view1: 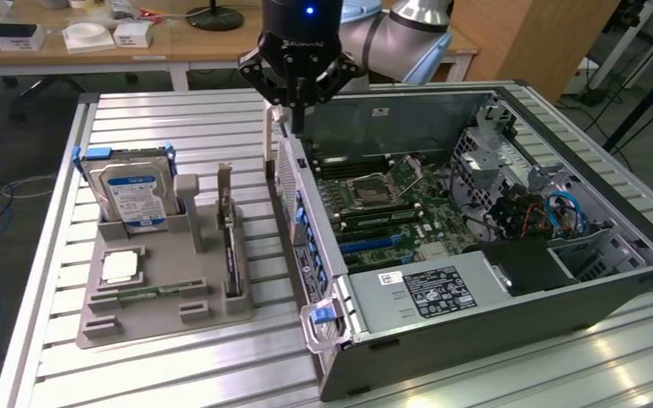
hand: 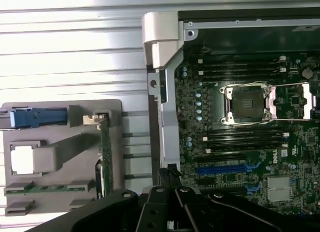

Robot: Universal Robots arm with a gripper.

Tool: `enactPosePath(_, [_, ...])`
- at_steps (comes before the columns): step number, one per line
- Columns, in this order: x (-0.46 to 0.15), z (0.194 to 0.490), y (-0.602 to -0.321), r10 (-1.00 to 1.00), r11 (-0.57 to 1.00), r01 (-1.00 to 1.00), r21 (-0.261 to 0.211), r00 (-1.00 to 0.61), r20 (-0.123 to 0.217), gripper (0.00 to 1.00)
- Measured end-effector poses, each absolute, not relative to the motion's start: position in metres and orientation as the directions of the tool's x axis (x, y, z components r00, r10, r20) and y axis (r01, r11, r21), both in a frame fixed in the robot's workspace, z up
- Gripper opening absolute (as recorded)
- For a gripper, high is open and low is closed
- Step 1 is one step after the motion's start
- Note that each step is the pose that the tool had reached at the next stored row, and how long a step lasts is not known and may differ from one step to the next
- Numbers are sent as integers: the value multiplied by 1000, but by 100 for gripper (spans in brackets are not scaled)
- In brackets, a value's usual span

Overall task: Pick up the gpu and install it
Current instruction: 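Reach for the gpu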

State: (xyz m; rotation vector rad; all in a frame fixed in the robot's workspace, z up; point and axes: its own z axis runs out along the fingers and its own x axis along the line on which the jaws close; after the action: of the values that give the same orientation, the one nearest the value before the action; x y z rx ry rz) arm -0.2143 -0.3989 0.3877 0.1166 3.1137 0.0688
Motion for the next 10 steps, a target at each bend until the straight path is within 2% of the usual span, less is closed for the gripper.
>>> enactPosePath(10, [-254,386,-399,75,996,74,45,-997,-23,11])
